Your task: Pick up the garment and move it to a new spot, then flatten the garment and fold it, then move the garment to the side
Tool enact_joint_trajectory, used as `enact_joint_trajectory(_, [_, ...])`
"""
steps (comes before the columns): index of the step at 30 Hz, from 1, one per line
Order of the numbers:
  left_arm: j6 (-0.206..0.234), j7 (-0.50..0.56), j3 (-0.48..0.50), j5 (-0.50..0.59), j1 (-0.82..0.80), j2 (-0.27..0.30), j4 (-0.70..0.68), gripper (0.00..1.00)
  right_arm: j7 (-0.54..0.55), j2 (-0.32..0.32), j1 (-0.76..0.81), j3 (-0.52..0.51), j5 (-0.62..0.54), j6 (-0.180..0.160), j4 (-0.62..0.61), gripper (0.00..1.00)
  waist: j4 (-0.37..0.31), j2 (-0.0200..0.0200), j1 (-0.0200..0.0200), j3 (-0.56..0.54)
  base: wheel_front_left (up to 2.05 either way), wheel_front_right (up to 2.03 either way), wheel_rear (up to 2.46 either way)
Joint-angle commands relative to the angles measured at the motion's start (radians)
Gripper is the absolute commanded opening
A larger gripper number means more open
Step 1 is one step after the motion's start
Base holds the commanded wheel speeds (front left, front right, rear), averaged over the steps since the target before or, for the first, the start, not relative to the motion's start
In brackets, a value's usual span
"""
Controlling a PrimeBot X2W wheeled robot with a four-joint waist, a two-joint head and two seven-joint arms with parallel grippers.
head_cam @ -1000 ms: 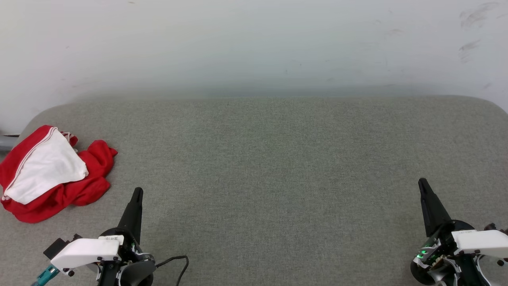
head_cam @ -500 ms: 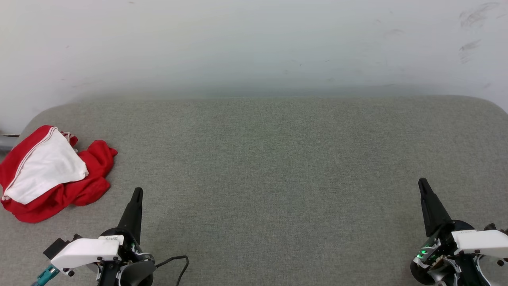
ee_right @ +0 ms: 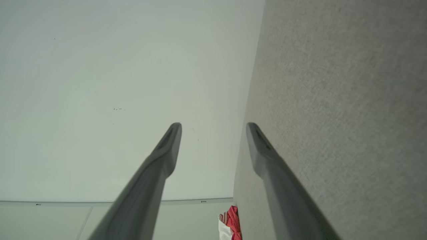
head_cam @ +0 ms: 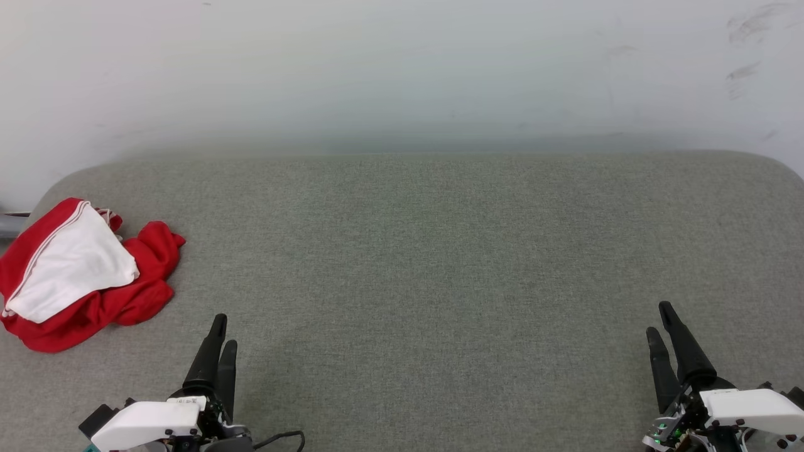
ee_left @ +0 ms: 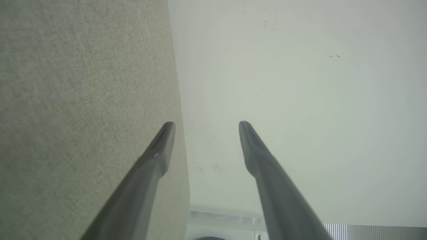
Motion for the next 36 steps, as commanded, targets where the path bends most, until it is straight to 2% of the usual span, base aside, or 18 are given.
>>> enact_joint_trajectory(1, [0.0, -0.012, -0.004, 0.012, -0.009, 0.003, -0.023, 1.0, -0.012, 0.0, -0.017, 0.007, -0.014, 0.0, -0.022, 1.0, 0.0, 0.0, 0.0, 0.0, 0.0, 0.0, 0.0])
enact_joint_trajectory(5, [0.0, -0.031, 0.0, 0.039, -0.003, 0.004, -0.02, 1.0, -0.031, 0.0, -0.018, 0.015, -0.039, 0.0, -0.027, 1.0, -0.001, 0.0, 0.0, 0.0, 0.0, 0.0, 0.0])
enact_joint_trajectory(14, [0.0, -0.071, 0.037, 0.174, 0.001, 0.004, -0.042, 1.0, -0.072, 0.0, -0.025, 0.005, -0.191, 0.0, -0.032, 1.0, -0.003, 0.0, 0.0, 0.001, 0.0, 0.0, 0.0])
enact_joint_trajectory(23, [0.001, -0.108, 0.076, 0.308, 0.012, 0.005, -0.104, 1.0, -0.109, 0.0, -0.033, -0.001, -0.455, 0.0, -0.091, 1.0, -0.005, 0.0, 0.0, 0.001, 0.0, 0.0, 0.0])
enact_joint_trajectory(26, [0.017, -0.12, 0.085, 0.357, 0.013, 0.005, -0.133, 1.0, -0.12, 0.0, -0.035, 0.004, -0.554, 0.0, -0.123, 1.0, -0.005, 0.0, 0.0, 0.002, 0.0, 0.0, 0.0])
enact_joint_trajectory(31, [0.042, -0.138, 0.071, 0.451, 0.019, 0.005, -0.185, 1.0, -0.139, 0.0, -0.038, 0.015, -0.711, 0.0, -0.18, 1.0, -0.006, 0.0, 0.0, 0.005, 0.0, 0.0, 0.0])
enact_joint_trajectory(36, [0.038, -0.155, 0.037, 0.53, 0.03, 0.005, -0.232, 1.0, -0.156, 0.0, -0.038, 0.045, -0.86, 0.0, -0.224, 1.0, -0.007, 0.0, 0.0, 0.009, 0.0, 0.0, 0.0])
